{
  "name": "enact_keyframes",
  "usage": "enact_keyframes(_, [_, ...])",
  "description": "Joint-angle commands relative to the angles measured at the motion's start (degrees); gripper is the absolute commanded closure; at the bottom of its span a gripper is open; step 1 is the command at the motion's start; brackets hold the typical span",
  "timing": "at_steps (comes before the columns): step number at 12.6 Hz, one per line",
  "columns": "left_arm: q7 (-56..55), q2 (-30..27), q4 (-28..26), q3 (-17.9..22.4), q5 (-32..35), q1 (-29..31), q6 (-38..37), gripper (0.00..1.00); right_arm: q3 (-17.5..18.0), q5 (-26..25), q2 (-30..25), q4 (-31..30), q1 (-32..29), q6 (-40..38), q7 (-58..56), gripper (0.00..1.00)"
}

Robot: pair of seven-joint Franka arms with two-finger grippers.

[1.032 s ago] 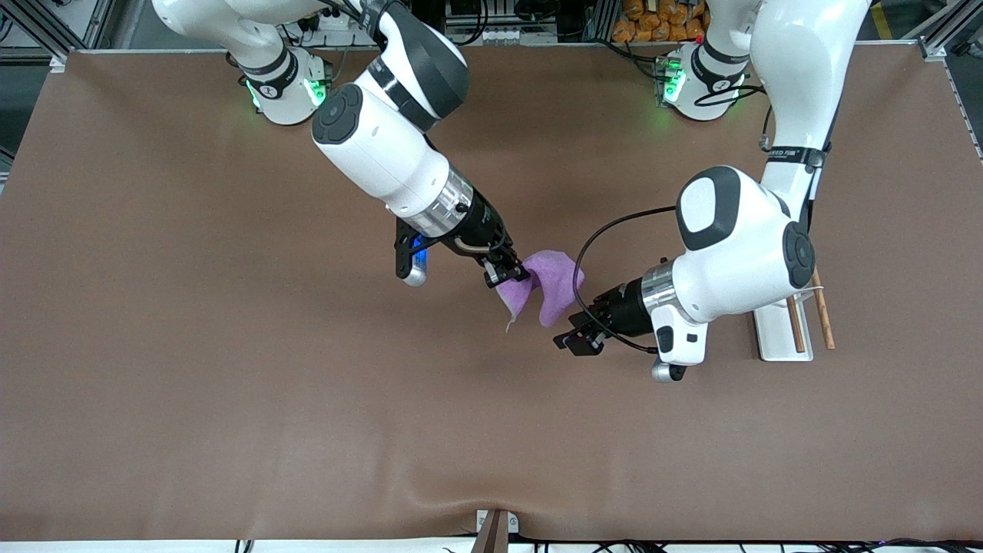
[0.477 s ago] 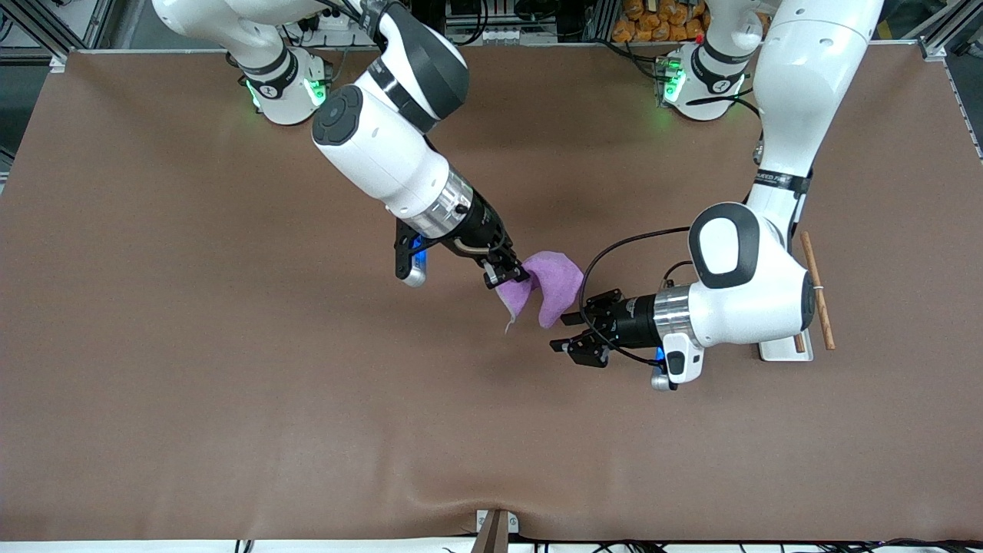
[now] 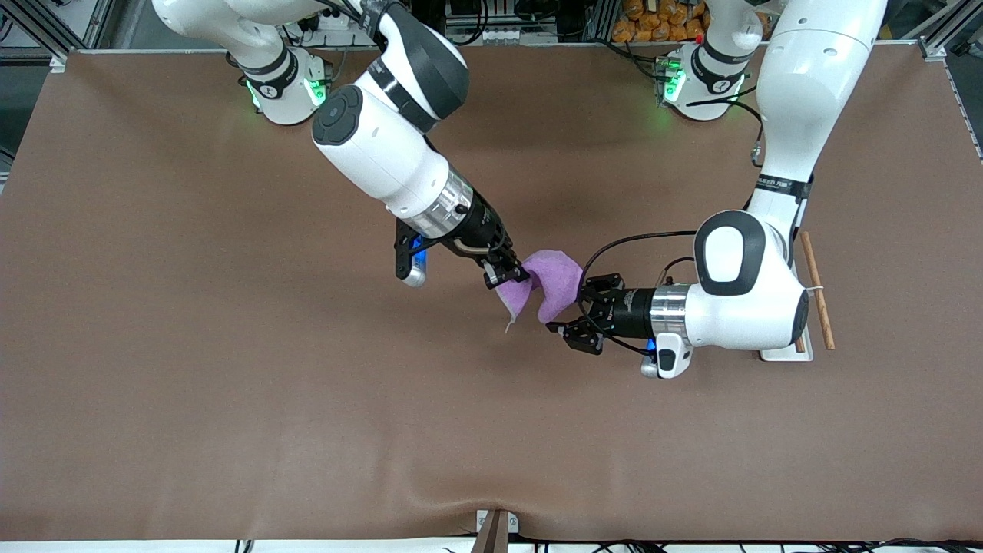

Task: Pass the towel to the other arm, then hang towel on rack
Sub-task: 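Carry the towel to the middle while the left gripper grasps it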

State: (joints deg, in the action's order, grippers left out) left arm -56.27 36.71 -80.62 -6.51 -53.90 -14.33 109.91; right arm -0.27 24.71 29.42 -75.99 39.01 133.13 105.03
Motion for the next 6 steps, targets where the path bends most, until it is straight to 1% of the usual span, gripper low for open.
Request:
enact_keyframes(1, [-1.74, 0.29, 0.82, -0.26, -1.03, 0.1, -1.89, 0.34, -0.78, 0.69, 1.08, 1.9, 0.8, 0.11, 0.79, 1.0])
enact_keyframes(6, [-2.18, 0.46, 0.56, -0.26, -1.03, -0.78, -1.89, 0.34, -0.78, 0.51, 1.08, 1.81, 0.8, 0.11, 0.79, 1.0])
